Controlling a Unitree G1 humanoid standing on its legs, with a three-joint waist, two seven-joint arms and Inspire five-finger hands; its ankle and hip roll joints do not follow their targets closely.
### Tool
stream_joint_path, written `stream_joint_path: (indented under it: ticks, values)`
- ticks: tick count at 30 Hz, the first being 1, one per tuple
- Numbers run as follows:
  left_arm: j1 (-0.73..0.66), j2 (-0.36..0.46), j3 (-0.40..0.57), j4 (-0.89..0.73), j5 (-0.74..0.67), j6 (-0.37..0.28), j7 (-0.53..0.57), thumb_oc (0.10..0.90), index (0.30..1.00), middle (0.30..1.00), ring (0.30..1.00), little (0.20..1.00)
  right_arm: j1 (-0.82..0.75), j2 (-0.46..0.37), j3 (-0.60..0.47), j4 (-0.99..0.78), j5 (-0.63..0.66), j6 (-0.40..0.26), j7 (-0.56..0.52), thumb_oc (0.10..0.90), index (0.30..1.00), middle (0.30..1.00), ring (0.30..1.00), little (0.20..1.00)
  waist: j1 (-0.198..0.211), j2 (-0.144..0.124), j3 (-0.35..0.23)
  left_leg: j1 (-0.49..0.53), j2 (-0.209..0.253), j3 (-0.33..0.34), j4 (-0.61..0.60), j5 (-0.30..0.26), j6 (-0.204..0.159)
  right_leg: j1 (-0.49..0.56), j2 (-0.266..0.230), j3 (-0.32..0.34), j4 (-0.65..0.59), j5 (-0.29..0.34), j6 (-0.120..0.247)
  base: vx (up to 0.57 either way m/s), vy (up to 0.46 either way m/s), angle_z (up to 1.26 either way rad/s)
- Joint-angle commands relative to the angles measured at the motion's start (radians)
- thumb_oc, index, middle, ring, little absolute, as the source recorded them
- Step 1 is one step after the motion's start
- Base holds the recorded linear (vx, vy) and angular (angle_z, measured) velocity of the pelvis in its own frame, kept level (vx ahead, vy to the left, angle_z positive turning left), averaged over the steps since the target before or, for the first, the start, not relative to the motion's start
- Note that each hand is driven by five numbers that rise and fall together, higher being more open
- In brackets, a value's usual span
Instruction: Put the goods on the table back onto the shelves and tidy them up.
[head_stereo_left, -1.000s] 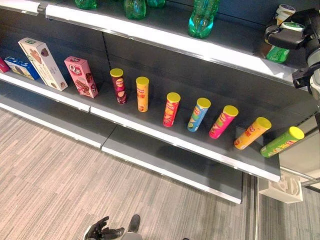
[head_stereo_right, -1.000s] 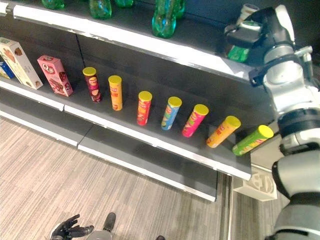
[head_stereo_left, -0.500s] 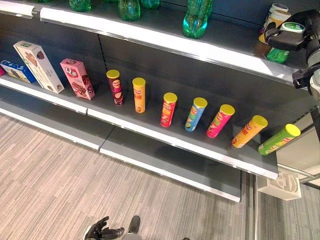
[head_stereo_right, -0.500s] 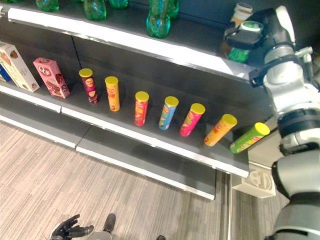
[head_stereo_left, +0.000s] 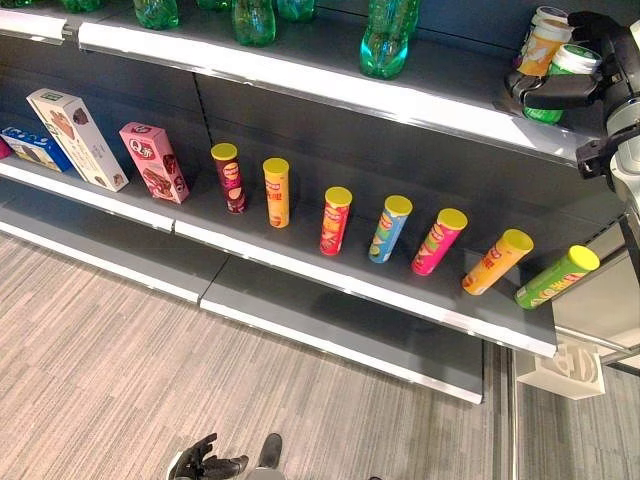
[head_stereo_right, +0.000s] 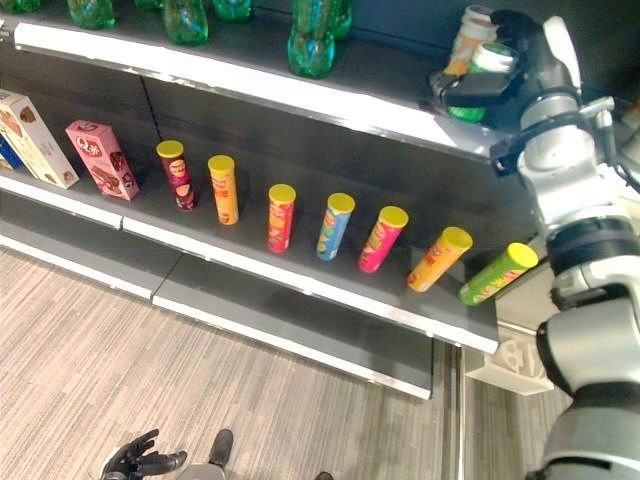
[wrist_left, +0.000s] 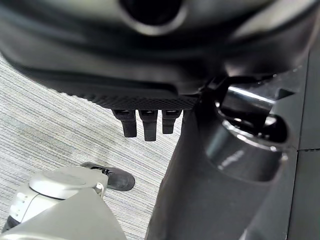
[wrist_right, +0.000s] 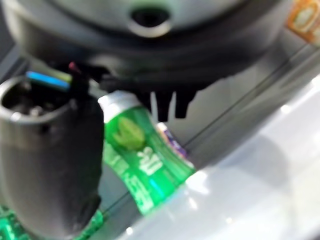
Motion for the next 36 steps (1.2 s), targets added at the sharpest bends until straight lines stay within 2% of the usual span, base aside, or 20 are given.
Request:
stream_joint_path:
  ticks: [1, 5, 7, 11, 16, 17, 18, 27, 36]
  values:
    - [-0.036, 0.05, -0.036, 0.012, -0.01, -0.038, 0.019, 0.8, 0.9, 0.9, 0.9, 0.9, -0.135, -0.018, -0.052, 0.004, 0.025, -0.049, -0.079, 0.8, 0.9, 0.9, 0.9, 0.9, 0.013, -0.043, -0.039, 0.068, 0.037, 0.099, 0.003, -0.153, -0.029, 0.01, -0.051, -0.006, 0.007, -0.031, 0.057, 0.0, 0.0, 0.0]
    - [-0.031, 0.046, -0.031, 0.012, -0.01, -0.034, 0.018, 0.8, 0.9, 0.9, 0.9, 0.9, -0.093, -0.034, -0.103, -0.107, 0.064, -0.073, -0.1, 0.8, 0.9, 0.9, 0.9, 0.9, 0.005, -0.039, -0.039, 0.07, 0.037, 0.103, 0.003, -0.156, -0.028, 0.008, -0.052, -0.002, 0.007, -0.031, 0.057, 0.0, 0.002, -0.01]
    - [-0.022, 0.037, -0.029, 0.0, -0.004, -0.028, 0.021, 0.8, 0.9, 0.9, 0.9, 0.9, -0.001, -0.041, -0.223, -0.238, 0.102, -0.113, -0.15, 0.8, 0.9, 0.9, 0.9, 0.9, -0.003, -0.03, -0.038, 0.076, 0.036, 0.107, 0.003, -0.161, -0.026, 0.012, -0.054, -0.003, 0.007, -0.033, 0.058, 0.0, 0.001, -0.05]
    - [-0.018, 0.031, -0.03, -0.006, 0.006, -0.024, 0.024, 0.8, 0.9, 0.9, 0.9, 0.9, 0.087, -0.023, -0.332, -0.326, 0.124, -0.147, -0.192, 0.8, 0.9, 0.9, 0.9, 0.9, -0.003, -0.023, -0.039, 0.079, 0.036, 0.109, 0.003, -0.164, -0.023, 0.014, -0.057, -0.002, 0.007, -0.034, 0.058, 0.0, -0.005, -0.04]
    - [-0.022, 0.029, -0.03, -0.009, 0.012, -0.019, 0.031, 0.8, 0.9, 0.9, 0.9, 0.9, 0.142, -0.012, -0.405, -0.359, 0.112, -0.155, -0.238, 0.8, 0.9, 0.9, 0.9, 0.9, -0.002, -0.018, -0.04, 0.081, 0.035, 0.109, 0.003, -0.166, -0.021, 0.016, -0.059, -0.001, 0.007, -0.035, 0.059, 0.0, 0.0, 0.0]
    - [-0.016, 0.023, -0.028, -0.02, 0.018, -0.014, 0.033, 0.8, 0.9, 0.9, 0.9, 0.9, 0.209, 0.002, -0.477, -0.422, 0.071, -0.155, -0.271, 0.8, 0.9, 0.9, 0.9, 0.9, -0.006, -0.009, -0.04, 0.083, 0.034, 0.109, 0.003, -0.168, -0.019, 0.017, -0.06, -0.003, 0.007, -0.037, 0.059, 0.0, 0.0, 0.0]
    - [-0.016, 0.025, -0.028, -0.025, 0.019, -0.014, 0.033, 0.8, 0.9, 0.9, 0.9, 0.9, 0.23, 0.004, -0.492, -0.435, 0.062, -0.154, -0.275, 0.8, 0.9, 0.9, 0.9, 0.9, -0.005, -0.01, -0.039, 0.083, 0.034, 0.109, 0.003, -0.168, -0.018, 0.017, -0.06, -0.002, 0.007, -0.038, 0.058, 0.0, 0.0, 0.0]
    - [-0.007, 0.019, -0.023, -0.032, 0.023, -0.01, 0.03, 0.8, 0.9, 0.9, 0.9, 0.9, 0.312, 0.068, -0.49, -0.484, 0.125, -0.15, -0.22, 0.8, 0.9, 0.9, 0.9, 0.9, -0.011, -0.005, -0.032, 0.087, 0.032, 0.118, 0.003, -0.169, -0.016, 0.016, -0.061, 0.005, 0.008, -0.037, 0.055, 0.0, 0.0, 0.0]
    - [-0.012, 0.017, -0.023, -0.03, 0.022, -0.009, 0.034, 0.8, 0.9, 0.9, 0.9, 0.9, 0.303, 0.113, -0.458, -0.472, 0.132, -0.134, -0.203, 0.8, 0.9, 0.9, 0.9, 0.9, -0.015, -0.006, -0.028, 0.09, 0.034, 0.124, 0.003, -0.168, -0.017, 0.017, -0.06, 0.006, 0.008, -0.035, 0.055, 0.0, 0.0, 0.0]
